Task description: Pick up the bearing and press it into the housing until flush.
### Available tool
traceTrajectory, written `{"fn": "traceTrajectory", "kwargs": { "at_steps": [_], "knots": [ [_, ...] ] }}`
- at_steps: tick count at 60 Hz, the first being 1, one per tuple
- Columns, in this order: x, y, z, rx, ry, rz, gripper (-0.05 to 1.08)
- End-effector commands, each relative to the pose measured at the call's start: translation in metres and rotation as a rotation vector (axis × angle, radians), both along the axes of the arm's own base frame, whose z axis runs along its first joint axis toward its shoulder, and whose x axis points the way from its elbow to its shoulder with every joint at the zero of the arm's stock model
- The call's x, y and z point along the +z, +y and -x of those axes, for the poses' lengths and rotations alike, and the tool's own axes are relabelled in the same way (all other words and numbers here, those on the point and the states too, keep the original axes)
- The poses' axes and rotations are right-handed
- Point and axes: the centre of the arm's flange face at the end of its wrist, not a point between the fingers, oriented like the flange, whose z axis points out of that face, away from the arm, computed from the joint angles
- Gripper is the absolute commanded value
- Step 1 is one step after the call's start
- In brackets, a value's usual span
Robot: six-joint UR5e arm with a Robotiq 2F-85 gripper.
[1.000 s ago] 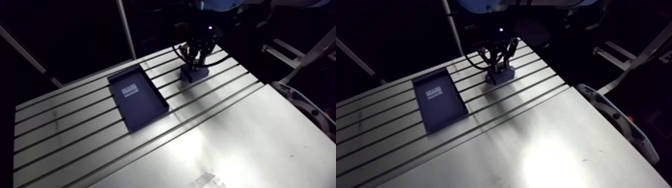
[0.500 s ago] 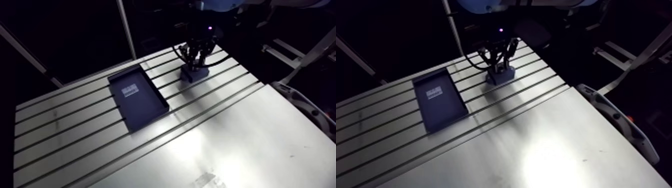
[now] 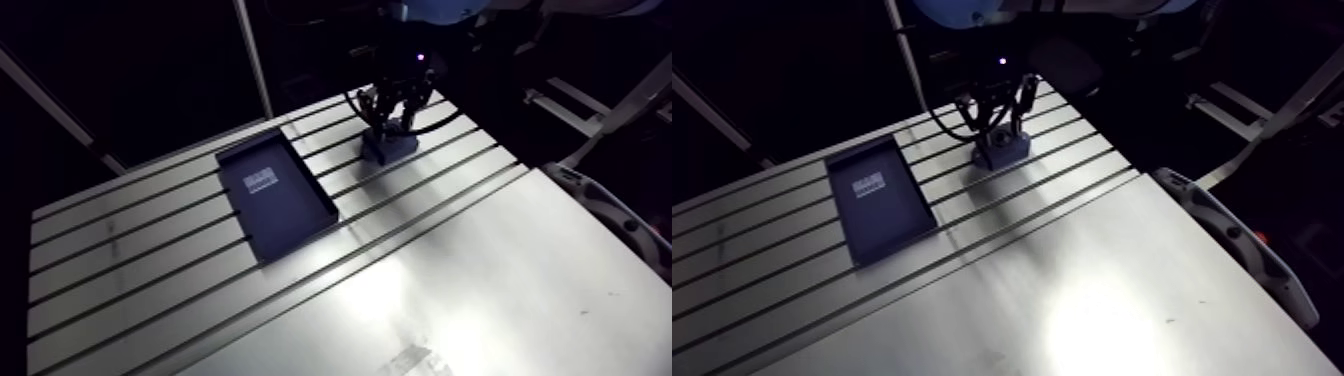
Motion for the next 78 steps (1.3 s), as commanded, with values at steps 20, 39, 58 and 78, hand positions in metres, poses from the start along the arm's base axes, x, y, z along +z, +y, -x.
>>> {"fn": "traceTrajectory", "kwargs": {
  "at_steps": [20,39,58,78],
  "knots": [
    [0.008,0.001,0.0,-0.013,0.01,-0.008,0.0],
    [0.03,-0.003,0.001,-0.014,0.04,-0.017,0.09],
    [0.055,-0.006,-0.003,-0.029,0.04,-0.018,0.75],
    [0.049,-0.008,-0.005,-0.027,0.031,-0.012,0.91]
  ]
}}
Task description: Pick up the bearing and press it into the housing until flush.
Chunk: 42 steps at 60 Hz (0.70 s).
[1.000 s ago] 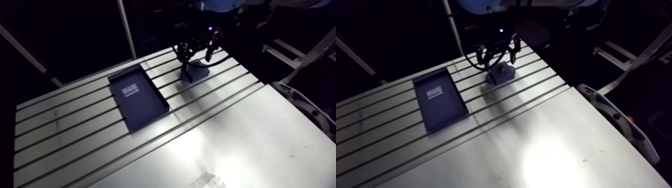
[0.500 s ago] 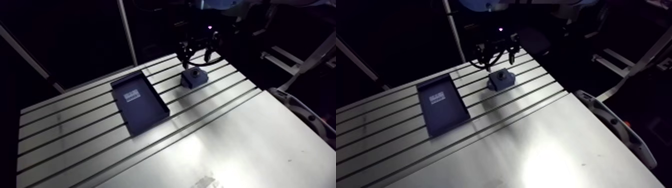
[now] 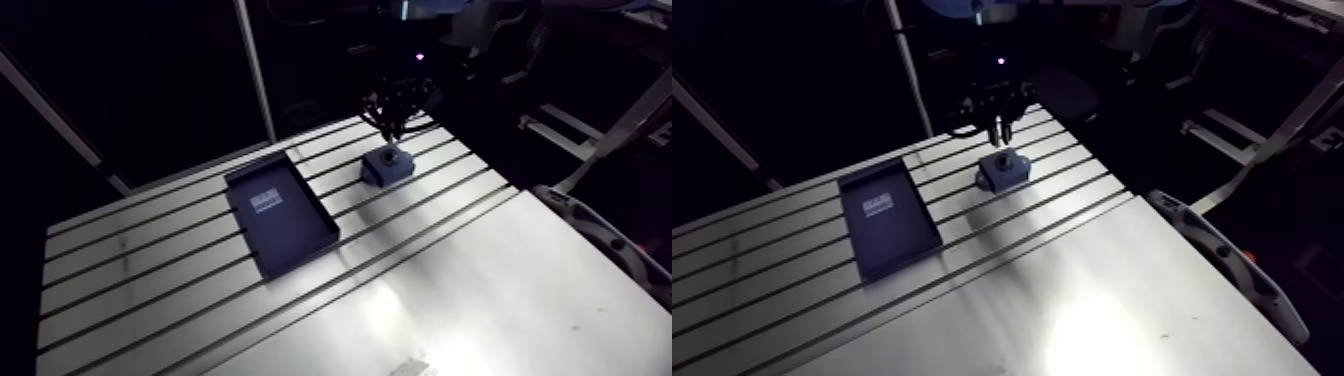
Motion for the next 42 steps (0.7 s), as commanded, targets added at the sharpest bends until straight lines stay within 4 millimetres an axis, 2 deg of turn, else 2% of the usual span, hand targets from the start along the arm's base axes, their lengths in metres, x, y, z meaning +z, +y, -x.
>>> {"fn": "traceTrajectory", "kwargs": {
  "at_steps": [1,22,42],
  "knots": [
    [-0.003,-0.001,-0.002,0.0,-0.005,0.005,0.91],
    [-0.005,0.0,0.0,0.0,0.005,0.0,0.94],
    [-0.019,0.002,0.003,0.0,0.005,0.002,0.96]
  ]
}}
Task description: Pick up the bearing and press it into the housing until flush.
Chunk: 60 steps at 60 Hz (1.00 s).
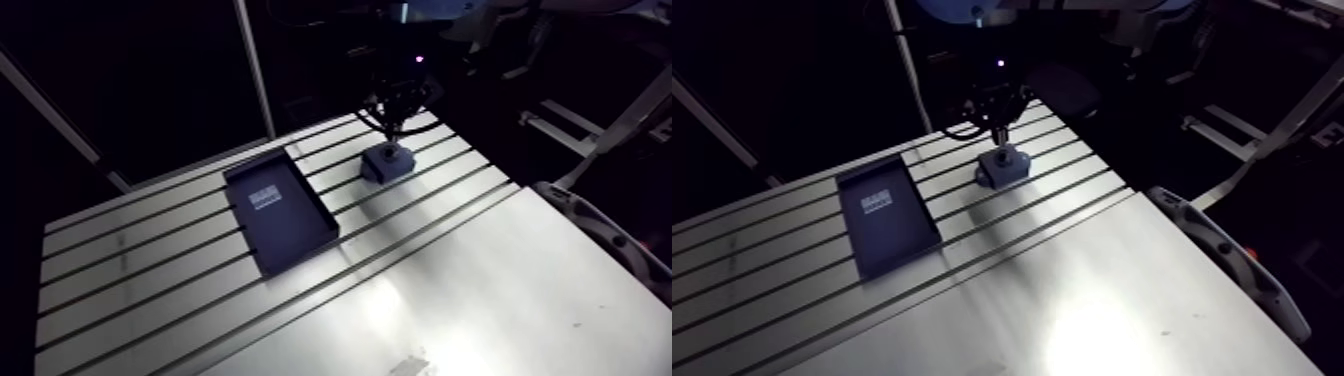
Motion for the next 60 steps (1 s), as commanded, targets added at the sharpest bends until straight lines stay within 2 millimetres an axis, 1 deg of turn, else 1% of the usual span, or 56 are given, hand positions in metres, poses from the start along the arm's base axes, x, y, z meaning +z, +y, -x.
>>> {"fn": "traceTrajectory", "kwargs": {
  "at_steps": [1,10,20,36,43,48,60],
  "knots": [
    [-0.008,0.001,0.003,0.0,0.007,-0.001,0.96],
    [-0.011,0.002,0.002,-0.001,0.007,-0.001,0.96],
    [-0.019,0.003,0.003,-0.001,-0.004,0.005,0.96],
    [-0.02,0.002,0.003,0.0,-0.004,0.009,0.96],
    [-0.022,0.002,0.002,0.001,-0.007,0.009,0.96],
    [-0.027,0.002,0.003,-0.001,-0.014,0.012,0.96],
    [-0.027,0.003,0.003,0.001,-0.014,0.012,0.96]
  ]
}}
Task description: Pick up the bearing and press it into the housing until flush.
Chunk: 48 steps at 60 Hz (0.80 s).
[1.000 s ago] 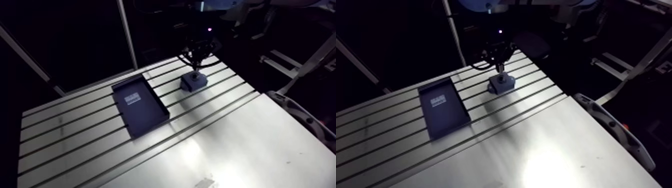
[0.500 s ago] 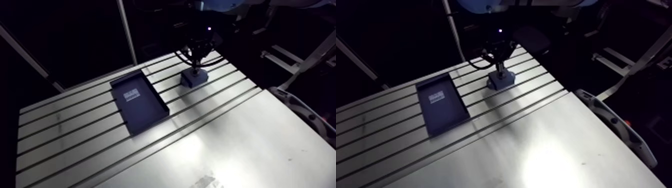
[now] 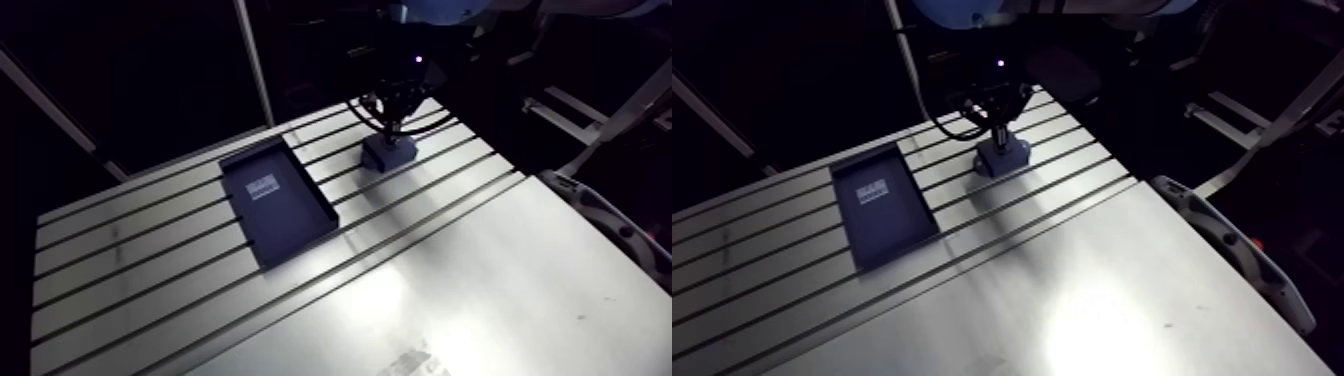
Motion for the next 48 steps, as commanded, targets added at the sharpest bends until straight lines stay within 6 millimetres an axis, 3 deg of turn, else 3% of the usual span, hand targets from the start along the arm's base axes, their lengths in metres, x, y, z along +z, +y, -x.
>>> {"fn": "traceTrajectory", "kwargs": {
  "at_steps": [1,48],
  "knots": [
    [-0.0021,0.0001,0.0,0.001,-0.003,0.001,0.96],
    [-0.0057,0.0013,-0.0002,0.005,-0.008,0.002,0.96]
  ]
}}
